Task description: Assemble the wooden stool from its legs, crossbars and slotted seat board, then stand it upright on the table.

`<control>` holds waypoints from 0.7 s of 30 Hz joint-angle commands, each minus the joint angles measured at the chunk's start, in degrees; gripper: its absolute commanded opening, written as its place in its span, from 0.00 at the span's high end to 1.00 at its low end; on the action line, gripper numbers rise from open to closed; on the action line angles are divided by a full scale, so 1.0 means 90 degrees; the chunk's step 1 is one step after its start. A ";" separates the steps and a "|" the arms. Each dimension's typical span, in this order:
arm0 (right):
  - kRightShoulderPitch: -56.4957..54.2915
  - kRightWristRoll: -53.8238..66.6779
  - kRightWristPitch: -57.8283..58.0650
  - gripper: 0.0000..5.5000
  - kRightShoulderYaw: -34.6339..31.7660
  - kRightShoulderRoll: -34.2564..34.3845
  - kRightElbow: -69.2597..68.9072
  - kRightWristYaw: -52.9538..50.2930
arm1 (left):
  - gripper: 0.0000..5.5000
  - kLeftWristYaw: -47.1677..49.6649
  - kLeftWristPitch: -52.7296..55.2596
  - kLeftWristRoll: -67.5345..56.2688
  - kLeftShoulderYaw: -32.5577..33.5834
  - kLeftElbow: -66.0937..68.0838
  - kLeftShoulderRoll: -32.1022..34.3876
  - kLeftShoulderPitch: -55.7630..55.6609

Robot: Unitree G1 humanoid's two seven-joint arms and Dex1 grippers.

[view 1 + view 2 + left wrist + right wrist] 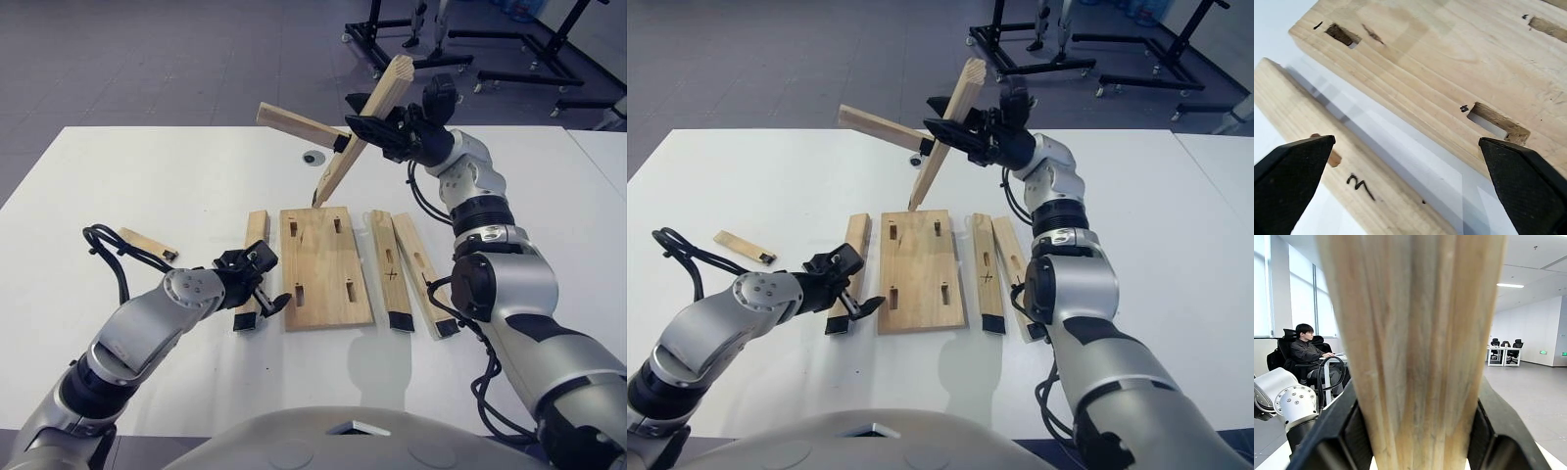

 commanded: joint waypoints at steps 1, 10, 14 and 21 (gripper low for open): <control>-0.0140 0.0066 0.0040 0.63 -0.0051 -0.0053 -0.0148 -0.0006 | 0.02 -0.0006 -0.0070 0.0273 -0.0052 0.0372 0.0324 0.0050; -0.0069 0.0232 0.0409 0.63 -0.0181 -0.0241 -0.0411 0.0076 | 0.02 -0.0541 0.0165 -0.0233 0.1065 0.0668 0.0195 -0.0539; -0.0138 0.0218 0.0460 0.63 -0.0270 -0.0543 -0.0309 0.0084 | 0.02 -0.0826 0.0905 -0.0940 0.2040 0.0653 -0.0220 -0.1239; 0.0512 0.0012 0.0294 0.63 0.0013 -0.0858 0.0064 0.0285 | 0.02 -0.1067 0.0761 -0.1152 0.2638 0.1530 0.0031 -0.1712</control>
